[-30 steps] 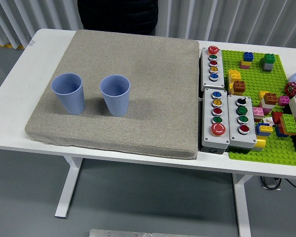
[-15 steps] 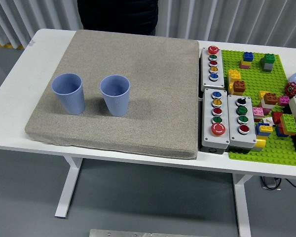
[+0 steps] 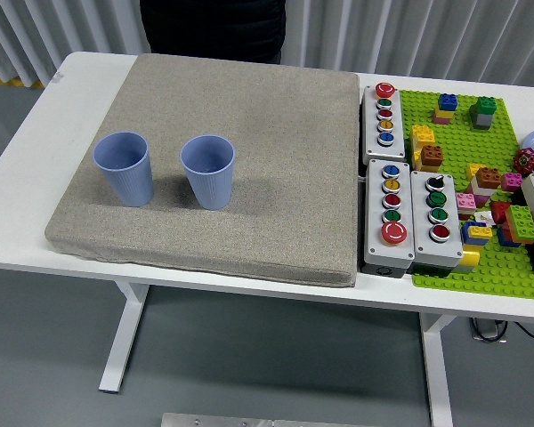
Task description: Pick cup pour cup place
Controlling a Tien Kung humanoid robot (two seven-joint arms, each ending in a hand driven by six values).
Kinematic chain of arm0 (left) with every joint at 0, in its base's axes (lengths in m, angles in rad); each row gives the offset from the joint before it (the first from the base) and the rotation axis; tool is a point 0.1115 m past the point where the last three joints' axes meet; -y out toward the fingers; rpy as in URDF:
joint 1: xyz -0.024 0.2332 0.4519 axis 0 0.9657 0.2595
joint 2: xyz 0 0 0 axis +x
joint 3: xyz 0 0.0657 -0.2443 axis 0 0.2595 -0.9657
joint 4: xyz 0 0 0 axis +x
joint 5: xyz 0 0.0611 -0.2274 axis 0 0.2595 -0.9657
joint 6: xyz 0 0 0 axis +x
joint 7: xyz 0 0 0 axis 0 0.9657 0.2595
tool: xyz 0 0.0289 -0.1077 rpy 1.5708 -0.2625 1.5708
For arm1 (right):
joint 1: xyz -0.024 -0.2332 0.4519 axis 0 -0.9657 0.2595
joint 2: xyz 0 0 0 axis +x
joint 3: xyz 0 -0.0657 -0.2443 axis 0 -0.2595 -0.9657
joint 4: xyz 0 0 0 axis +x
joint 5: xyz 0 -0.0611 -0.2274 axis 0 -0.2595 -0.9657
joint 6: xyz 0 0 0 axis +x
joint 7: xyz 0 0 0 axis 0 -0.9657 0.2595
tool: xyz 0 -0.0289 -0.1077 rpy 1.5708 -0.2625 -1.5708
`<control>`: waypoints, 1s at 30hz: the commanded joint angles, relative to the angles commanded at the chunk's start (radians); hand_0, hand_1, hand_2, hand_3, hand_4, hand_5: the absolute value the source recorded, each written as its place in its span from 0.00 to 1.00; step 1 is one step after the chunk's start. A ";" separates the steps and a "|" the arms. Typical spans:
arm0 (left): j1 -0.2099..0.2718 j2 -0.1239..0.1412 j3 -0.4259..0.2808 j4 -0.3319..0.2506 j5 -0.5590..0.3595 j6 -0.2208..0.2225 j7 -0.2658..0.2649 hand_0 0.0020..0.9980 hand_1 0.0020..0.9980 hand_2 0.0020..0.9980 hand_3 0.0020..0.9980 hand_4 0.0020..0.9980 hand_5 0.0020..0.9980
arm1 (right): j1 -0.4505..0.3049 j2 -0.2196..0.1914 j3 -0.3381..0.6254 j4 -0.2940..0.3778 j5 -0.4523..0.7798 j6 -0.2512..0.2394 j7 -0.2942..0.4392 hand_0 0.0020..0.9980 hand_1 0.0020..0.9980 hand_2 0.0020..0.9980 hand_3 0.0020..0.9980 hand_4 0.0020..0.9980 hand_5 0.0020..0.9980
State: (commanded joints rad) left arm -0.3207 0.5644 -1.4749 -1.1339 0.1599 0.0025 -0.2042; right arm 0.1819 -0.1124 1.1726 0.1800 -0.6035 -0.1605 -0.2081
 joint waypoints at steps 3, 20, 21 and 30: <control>0.000 0.000 0.000 0.001 0.001 -0.002 -0.002 0.80 0.78 0.88 0.90 0.92 1.00 | 0.001 0.001 -0.003 0.000 0.004 -0.001 0.001 0.72 0.69 0.73 0.70 0.32 0.29; 0.006 -0.002 -0.002 0.006 0.042 -0.013 -0.012 0.80 0.78 0.89 0.95 0.78 0.47 | -0.008 0.002 -0.006 0.000 0.004 0.001 -0.001 0.72 0.69 0.73 0.70 0.32 0.29; 0.006 -0.002 -0.002 0.006 0.039 -0.011 -0.013 0.80 0.78 0.89 0.95 0.78 0.47 | -0.008 0.002 -0.005 0.000 0.003 0.001 -0.001 0.72 0.69 0.73 0.70 0.32 0.29; 0.006 0.000 -0.004 0.004 0.029 -0.008 -0.013 0.80 0.78 0.89 0.95 0.92 0.93 | -0.007 0.002 -0.007 0.000 0.006 0.003 -0.001 0.72 0.69 0.73 0.70 0.32 0.29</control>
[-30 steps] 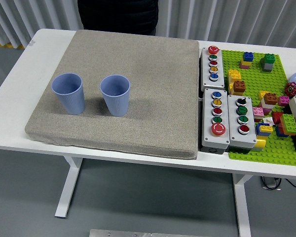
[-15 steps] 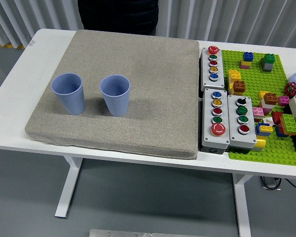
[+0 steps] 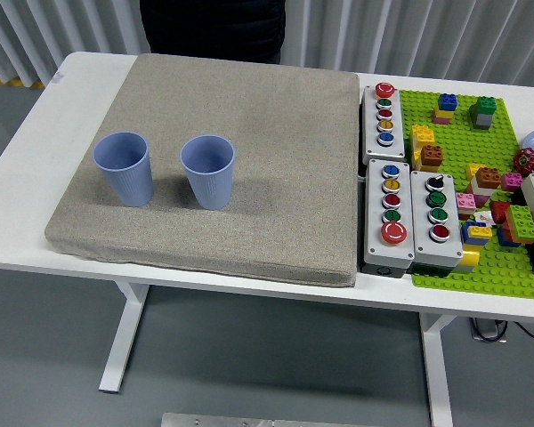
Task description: Pick cup pour cup place
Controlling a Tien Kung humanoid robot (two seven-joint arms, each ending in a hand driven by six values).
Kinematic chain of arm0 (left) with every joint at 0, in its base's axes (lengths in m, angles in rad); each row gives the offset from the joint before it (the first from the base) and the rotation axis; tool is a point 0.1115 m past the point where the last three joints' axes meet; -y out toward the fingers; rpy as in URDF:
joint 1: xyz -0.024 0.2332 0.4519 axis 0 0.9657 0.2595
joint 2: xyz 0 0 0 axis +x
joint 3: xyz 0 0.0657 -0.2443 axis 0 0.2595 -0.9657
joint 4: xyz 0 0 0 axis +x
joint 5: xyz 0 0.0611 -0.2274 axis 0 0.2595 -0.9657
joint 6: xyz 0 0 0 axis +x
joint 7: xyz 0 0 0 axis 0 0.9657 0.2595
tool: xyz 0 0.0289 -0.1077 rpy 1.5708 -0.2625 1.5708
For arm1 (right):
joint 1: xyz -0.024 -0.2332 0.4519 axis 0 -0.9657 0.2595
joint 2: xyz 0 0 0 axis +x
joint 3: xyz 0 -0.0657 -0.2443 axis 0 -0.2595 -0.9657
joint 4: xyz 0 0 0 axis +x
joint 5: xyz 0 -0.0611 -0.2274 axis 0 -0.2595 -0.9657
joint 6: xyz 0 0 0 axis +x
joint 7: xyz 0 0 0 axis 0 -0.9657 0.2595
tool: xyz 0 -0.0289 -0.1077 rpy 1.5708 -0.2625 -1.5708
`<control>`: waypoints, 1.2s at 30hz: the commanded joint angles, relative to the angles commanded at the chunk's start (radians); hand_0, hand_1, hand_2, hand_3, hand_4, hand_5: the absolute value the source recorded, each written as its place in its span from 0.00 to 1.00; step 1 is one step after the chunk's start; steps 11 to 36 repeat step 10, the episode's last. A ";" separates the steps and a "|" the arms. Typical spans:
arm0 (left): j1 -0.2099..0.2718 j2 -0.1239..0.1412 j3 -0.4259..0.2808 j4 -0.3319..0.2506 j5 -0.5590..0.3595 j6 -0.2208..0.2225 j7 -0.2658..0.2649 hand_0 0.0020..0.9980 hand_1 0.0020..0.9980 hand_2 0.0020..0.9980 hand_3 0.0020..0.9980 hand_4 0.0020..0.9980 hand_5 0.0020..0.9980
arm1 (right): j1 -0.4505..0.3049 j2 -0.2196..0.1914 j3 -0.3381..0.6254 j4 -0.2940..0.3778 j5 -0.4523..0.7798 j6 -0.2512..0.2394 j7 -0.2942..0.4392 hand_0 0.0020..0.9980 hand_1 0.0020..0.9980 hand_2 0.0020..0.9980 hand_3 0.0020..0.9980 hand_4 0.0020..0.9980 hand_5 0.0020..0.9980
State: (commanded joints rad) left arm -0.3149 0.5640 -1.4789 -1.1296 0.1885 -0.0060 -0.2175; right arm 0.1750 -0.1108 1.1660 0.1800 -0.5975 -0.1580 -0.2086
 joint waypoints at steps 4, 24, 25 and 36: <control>-0.002 -0.001 -0.001 0.000 0.000 0.001 0.000 0.80 0.78 0.89 0.94 0.93 0.97 | 0.002 0.000 -0.002 0.000 0.003 0.000 0.000 0.72 0.69 0.73 0.70 0.32 0.29; -0.001 -0.001 -0.002 0.000 -0.004 0.004 0.002 0.80 0.78 0.89 0.94 0.93 0.98 | 0.003 0.000 -0.003 0.000 0.005 0.000 0.000 0.72 0.69 0.73 0.70 0.32 0.29; -0.001 -0.001 -0.002 0.000 -0.004 0.004 0.002 0.80 0.78 0.89 0.94 0.93 0.98 | 0.003 0.000 -0.003 0.000 0.005 0.000 0.000 0.72 0.69 0.73 0.70 0.32 0.29; -0.001 -0.001 -0.002 0.000 -0.004 0.004 0.002 0.80 0.78 0.89 0.94 0.93 0.98 | 0.003 0.000 -0.003 0.000 0.005 0.000 0.000 0.72 0.69 0.73 0.70 0.32 0.29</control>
